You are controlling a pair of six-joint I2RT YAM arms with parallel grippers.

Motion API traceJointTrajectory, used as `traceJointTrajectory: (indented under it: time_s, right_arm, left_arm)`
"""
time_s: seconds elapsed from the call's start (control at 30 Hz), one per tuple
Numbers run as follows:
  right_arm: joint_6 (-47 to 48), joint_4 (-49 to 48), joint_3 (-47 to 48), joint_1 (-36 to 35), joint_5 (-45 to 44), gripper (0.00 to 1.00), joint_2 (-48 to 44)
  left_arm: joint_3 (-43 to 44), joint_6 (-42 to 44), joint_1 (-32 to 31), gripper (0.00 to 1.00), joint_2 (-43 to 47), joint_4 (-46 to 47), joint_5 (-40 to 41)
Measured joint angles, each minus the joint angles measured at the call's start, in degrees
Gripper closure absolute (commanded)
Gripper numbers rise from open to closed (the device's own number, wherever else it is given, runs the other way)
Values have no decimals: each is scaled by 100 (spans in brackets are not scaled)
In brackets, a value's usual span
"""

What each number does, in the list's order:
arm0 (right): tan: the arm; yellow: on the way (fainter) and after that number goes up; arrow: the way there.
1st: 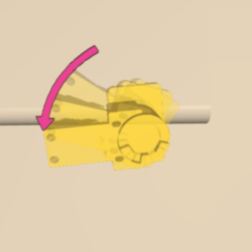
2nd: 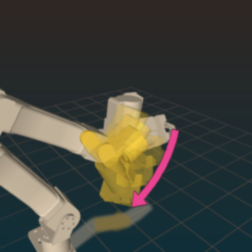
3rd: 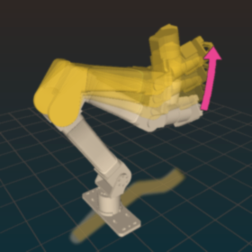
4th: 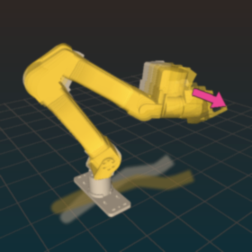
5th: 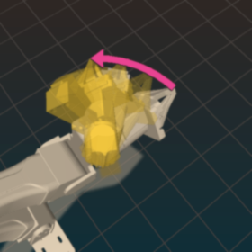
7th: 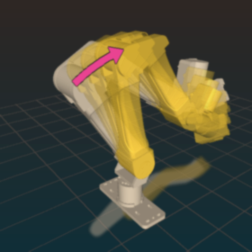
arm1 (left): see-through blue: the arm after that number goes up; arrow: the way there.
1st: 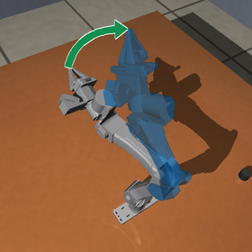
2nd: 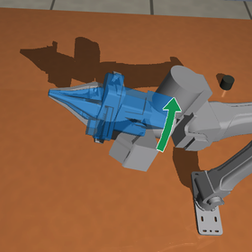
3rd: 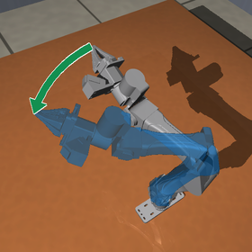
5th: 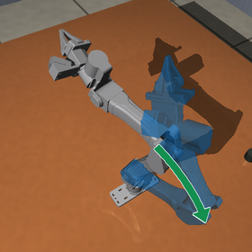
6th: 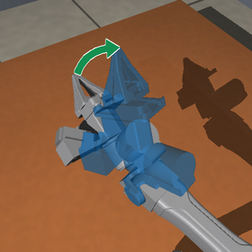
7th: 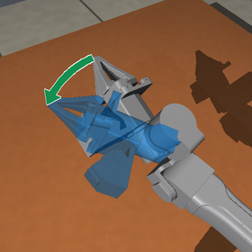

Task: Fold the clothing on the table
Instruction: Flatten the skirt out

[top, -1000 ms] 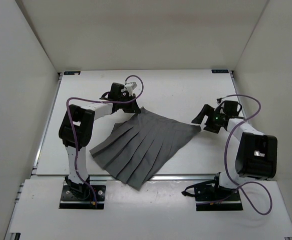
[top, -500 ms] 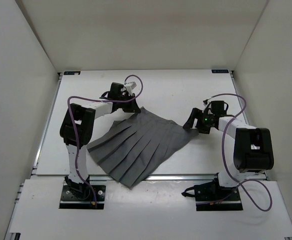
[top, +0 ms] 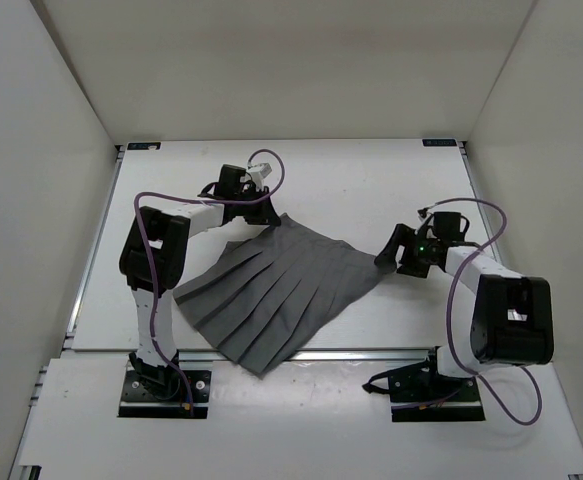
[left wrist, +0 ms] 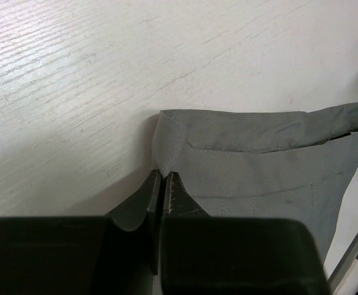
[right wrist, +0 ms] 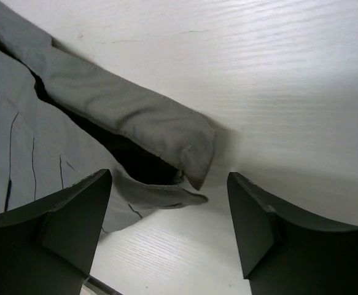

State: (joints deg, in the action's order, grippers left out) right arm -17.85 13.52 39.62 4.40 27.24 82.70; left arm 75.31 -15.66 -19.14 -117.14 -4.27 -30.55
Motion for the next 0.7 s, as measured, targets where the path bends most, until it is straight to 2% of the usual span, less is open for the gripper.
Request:
traceJointTrajectory:
  time_s: [0.13,0.17,0.27,0.3,0.37,0.53,0.6,0.7]
  right_arm:
    - [22,-122,4,-302,0,42,153]
    - [13,-146,4,-354,7,48,227]
    - [35,-219,74,-402,-4,74,391]
    - [44,-221,90,-400,-42,89,439]
    - [33,-192,136,-400,-118,99,505]
    - [160,107,734,-400,-363,100,634]
    - [254,245,1320,-396,-433,100,800]
    - [437,581,2841,-391,-457,100,1285]
  left_arm:
    - [24,0,2,100,-46,-2,-15]
    - [28,0,2,100,-57,-4,-15]
    - [42,7,15,100,-63,-26,-31]
    - [57,2,31,100,-63,-31,-37]
    - [96,-9,33,100,-63,-52,-61]
    - [382,-7,33,100,-63,-273,-98]
    - [697,11,33,100,-72,-452,-92]
    - [1587,22,61,100,-184,-763,-70]
